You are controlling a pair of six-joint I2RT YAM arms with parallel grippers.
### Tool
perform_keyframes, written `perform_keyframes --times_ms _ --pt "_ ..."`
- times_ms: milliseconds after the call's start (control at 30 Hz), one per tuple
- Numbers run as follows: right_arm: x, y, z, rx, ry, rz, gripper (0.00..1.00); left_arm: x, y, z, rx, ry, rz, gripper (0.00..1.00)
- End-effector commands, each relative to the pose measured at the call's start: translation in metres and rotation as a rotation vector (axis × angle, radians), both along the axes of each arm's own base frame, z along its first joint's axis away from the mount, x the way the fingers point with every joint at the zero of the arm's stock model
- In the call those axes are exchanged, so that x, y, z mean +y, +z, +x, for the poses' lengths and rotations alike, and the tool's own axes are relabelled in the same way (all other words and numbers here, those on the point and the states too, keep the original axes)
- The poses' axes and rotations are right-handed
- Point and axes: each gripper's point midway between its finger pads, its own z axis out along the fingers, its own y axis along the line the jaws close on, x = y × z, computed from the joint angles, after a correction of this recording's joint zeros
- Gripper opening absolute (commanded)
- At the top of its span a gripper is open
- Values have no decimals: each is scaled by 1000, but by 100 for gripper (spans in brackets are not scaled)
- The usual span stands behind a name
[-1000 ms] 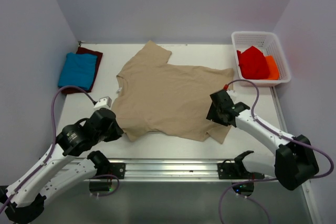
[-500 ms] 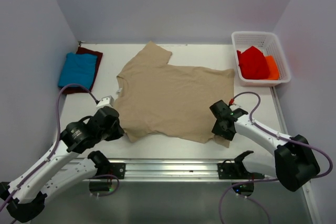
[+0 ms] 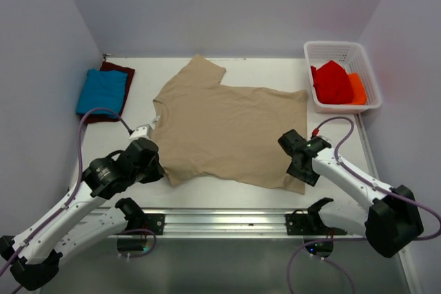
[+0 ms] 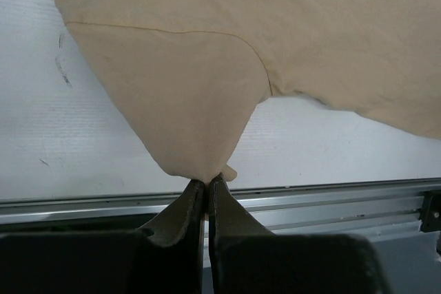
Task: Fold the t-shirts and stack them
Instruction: Flatten the tshirt out
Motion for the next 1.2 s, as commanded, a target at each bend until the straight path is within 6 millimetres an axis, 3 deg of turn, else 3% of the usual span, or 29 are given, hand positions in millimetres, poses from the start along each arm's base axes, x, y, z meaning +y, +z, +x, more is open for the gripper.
perform_keyframes --times_ms 0,267,400,567,700,800,1000,1100,1167 --pt "-7 4 -18 113 -74 -60 56 -11 13 11 -52 -23 -42 3" --pt "10 -8 -20 178 -127 1 56 -17 25 14 -83 -52 -64 6" --pt "18 -4 -3 192 -124 -17 57 -16 29 15 -102 -62 -65 7" --pt "24 -15 12 302 -82 -98 58 -12 32 11 -110 -66 -66 8" --pt "21 -23 8 385 -72 -146 56 -6 34 8 -119 -46 -69 8" --pt "19 -17 5 342 -70 -138 55 -2 33 7 -119 -31 -66 9" --pt "21 18 35 12 52 -13 56 -3 33 7 -119 -35 -64 9" --pt "10 30 32 1 95 -69 59 -5 35 9 -121 -43 -66 9" --pt "15 23 27 43 138 -37 64 -7 33 9 -120 -50 -71 9"
